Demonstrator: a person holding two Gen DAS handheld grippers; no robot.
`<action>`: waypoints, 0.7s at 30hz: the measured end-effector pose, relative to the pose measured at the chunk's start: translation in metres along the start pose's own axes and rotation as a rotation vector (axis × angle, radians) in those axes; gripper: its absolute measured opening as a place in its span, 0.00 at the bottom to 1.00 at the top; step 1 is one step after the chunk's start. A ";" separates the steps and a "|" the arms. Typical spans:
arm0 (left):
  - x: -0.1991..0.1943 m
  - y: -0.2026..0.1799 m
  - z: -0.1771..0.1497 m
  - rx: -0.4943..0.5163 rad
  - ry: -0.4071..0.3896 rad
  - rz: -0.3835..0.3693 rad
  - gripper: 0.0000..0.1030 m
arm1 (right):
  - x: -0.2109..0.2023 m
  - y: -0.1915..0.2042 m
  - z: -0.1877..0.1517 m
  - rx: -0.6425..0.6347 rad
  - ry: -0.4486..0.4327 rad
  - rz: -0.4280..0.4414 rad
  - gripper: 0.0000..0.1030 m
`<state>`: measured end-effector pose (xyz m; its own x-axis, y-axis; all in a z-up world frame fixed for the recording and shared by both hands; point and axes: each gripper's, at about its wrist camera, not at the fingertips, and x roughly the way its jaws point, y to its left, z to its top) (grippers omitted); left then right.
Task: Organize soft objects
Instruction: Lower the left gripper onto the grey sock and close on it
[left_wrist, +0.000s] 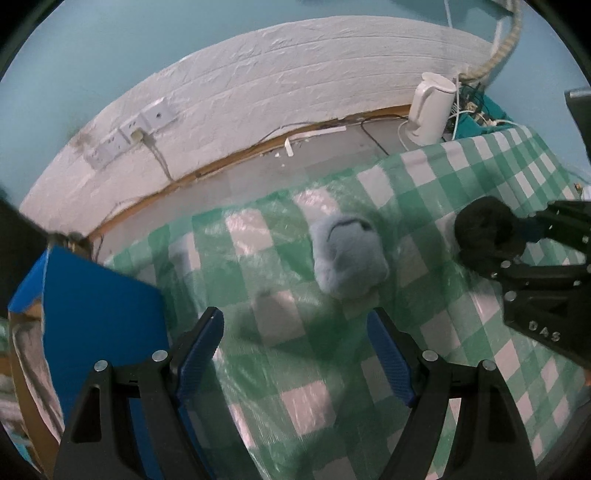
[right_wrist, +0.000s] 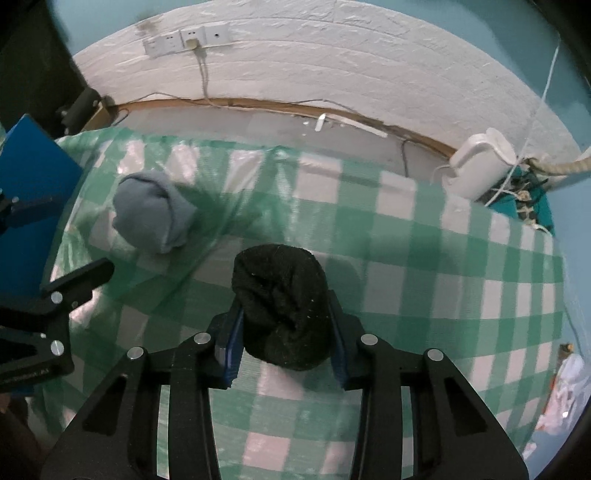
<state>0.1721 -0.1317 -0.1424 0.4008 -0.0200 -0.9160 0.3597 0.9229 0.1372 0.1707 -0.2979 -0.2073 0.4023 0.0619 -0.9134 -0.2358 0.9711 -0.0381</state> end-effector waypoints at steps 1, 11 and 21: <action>0.000 -0.002 0.002 0.012 -0.006 0.007 0.79 | -0.003 -0.001 0.000 0.002 -0.001 -0.006 0.36; 0.006 -0.020 0.018 0.036 -0.013 -0.038 0.79 | -0.014 -0.013 -0.005 0.033 -0.012 0.016 0.36; 0.034 -0.034 0.036 0.070 0.041 0.011 0.79 | -0.019 -0.018 -0.010 0.057 -0.011 0.016 0.37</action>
<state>0.2038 -0.1780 -0.1645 0.3711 0.0071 -0.9286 0.4141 0.8938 0.1723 0.1585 -0.3188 -0.1934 0.4091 0.0797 -0.9090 -0.1916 0.9815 -0.0002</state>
